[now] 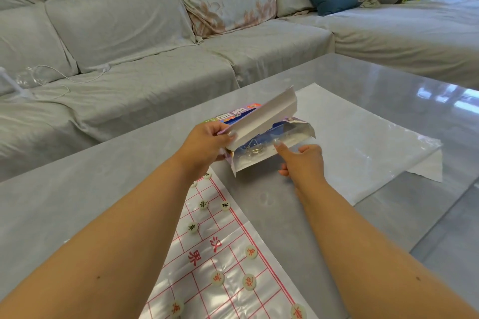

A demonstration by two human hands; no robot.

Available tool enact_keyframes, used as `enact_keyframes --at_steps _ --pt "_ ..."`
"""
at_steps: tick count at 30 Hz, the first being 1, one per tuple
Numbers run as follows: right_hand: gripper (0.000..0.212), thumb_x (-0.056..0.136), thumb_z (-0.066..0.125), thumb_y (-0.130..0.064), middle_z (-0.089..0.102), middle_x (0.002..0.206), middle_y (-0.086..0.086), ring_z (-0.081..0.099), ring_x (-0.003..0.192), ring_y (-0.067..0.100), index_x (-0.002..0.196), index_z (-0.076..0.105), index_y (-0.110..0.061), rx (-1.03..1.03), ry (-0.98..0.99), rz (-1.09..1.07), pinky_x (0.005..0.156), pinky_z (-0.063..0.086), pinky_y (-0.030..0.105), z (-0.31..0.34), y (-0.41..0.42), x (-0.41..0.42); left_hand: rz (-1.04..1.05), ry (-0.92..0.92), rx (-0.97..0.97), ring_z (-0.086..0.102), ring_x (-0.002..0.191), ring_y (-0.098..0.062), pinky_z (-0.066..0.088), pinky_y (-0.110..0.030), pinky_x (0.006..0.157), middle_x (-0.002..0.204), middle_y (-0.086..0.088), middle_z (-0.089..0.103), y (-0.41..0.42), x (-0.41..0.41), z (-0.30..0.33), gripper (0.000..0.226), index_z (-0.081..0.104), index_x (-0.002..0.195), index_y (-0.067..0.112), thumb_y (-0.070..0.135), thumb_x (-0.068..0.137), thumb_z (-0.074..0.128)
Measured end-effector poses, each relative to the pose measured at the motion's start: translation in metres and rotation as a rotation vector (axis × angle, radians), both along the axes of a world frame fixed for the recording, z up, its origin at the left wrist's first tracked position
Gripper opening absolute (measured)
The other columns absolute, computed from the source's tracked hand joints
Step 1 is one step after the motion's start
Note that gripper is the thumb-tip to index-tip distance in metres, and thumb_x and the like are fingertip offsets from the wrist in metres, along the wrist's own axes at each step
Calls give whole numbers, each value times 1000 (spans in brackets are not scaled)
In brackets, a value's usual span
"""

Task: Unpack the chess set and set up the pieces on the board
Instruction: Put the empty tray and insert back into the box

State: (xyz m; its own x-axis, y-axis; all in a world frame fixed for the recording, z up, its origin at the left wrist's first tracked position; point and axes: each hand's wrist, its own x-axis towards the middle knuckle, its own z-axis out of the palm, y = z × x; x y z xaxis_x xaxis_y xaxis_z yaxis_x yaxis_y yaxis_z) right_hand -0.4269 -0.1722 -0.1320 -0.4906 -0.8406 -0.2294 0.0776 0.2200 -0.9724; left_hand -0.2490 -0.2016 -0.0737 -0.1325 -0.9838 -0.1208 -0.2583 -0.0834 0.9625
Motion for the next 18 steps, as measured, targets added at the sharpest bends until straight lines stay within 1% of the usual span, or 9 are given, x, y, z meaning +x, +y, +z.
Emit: enact_keyframes --at_steps 2,4,6,9,11,13,14,16,18 --pt "71 69 81 -37 42 126 10 55 104 24 113 31 -16 -44 74 -93 75 48 25 1 2 -3 16 25 8 62 97 -24 57 -39 79 108 -10 65 2 1 1 8 66 94 14 14 93 58" --pt "83 69 82 -31 32 134 6 46 114 19 130 26 -19 -112 133 -125 87 41 26 4 2 -11 35 39 13 61 98 -25 58 -37 76 109 -10 65 3 2 2 10 66 97 13 14 94 56" --pt "73 79 73 -28 38 134 2 48 117 17 138 31 -21 -182 65 -28 94 44 29 4 0 -20 52 40 10 60 98 -24 56 -36 71 109 -8 64 4 1 2 12 65 96 16 14 95 53" --pt "32 96 49 -27 57 124 1 58 112 19 127 53 -22 -241 -219 112 91 52 32 9 1 -24 79 82 20 57 103 -25 54 -35 65 114 -7 61 6 -1 0 17 65 97 21 11 96 51" --pt "24 99 43 -26 62 115 2 63 104 17 112 62 -25 -273 -317 85 88 54 30 12 1 -25 69 137 25 55 107 -27 54 -36 69 115 -8 61 7 1 -1 16 65 99 19 10 94 53" --pt "24 99 42 -23 65 110 1 65 99 15 106 65 -26 -299 -316 53 84 54 27 14 2 -28 -10 223 26 57 106 -26 55 -36 77 110 -8 64 8 7 -2 21 64 106 13 3 87 58" --pt "25 99 43 -23 65 110 1 65 99 15 109 65 -25 -305 -261 40 84 54 25 13 2 -30 -63 270 31 58 106 -26 55 -36 81 110 -10 66 9 10 -1 34 63 111 9 -2 79 60" --pt "26 99 46 -23 66 112 -1 66 100 15 118 64 -21 -309 -141 9 85 54 24 10 2 -32 -170 334 36 59 109 -27 54 -37 89 117 -14 64 10 15 0 60 59 120 5 -9 62 51" --pt "26 97 51 -19 67 110 -1 67 97 14 120 64 -17 -324 -149 -16 85 55 24 10 2 -33 -233 327 14 57 116 -27 52 -36 94 125 -13 61 11 17 1 67 57 123 6 -12 59 48"
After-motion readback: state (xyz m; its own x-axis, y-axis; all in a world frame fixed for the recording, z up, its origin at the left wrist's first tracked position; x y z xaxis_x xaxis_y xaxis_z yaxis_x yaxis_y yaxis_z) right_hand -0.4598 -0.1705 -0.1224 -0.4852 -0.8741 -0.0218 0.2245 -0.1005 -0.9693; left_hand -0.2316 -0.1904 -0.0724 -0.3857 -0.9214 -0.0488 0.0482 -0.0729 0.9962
